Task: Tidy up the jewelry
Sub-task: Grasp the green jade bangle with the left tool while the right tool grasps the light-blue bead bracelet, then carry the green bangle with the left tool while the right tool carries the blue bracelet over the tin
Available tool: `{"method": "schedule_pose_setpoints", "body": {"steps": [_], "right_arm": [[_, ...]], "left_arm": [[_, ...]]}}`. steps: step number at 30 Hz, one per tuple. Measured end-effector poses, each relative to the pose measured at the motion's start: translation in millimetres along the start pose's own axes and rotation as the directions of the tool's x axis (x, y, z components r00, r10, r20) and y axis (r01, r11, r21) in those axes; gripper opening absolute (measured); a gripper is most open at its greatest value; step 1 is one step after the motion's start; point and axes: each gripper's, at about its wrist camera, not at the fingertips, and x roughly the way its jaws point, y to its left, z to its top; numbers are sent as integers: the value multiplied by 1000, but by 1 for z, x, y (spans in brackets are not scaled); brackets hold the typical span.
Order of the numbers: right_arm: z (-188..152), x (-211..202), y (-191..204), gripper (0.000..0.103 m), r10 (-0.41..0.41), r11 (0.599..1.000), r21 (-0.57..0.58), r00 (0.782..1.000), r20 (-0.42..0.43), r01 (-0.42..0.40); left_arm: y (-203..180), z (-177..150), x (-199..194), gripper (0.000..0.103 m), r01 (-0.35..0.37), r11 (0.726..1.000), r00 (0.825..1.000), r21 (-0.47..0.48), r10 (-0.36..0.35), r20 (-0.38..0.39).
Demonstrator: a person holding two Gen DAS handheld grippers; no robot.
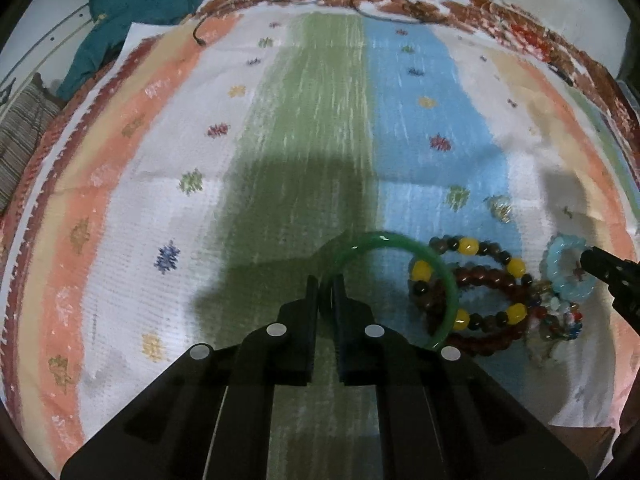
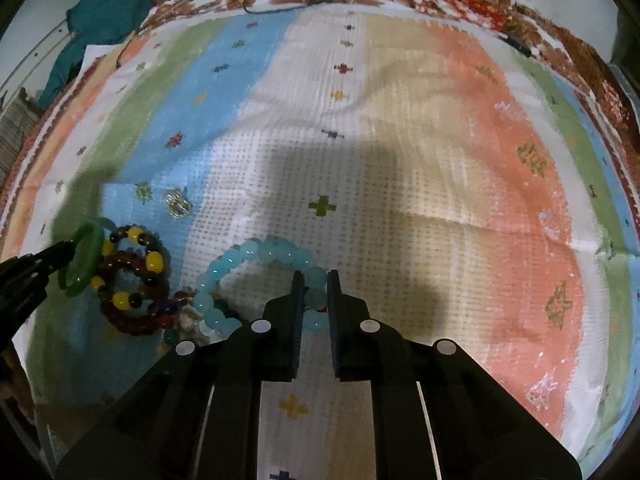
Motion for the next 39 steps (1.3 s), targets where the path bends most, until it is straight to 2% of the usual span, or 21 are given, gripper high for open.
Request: {"method": "schedule_pose_setpoints", "body": {"steps": [24,28,39], "right_arm": [[-19,-69,1,12,3,1000,-19,994,105,-1],[-23,-79,-1,12,43,999,12,993,106,-45],[-35,-107,6,12,12,1000,-26,988,155,-8]], "left_arm": [[-23,0,-72,8,41,998,993,42,-45,110],[-26,-3,-83,8,38,998,990,40,-43,132],[-33,-12,-108,8,67,997,987,41,-72,145]]}}
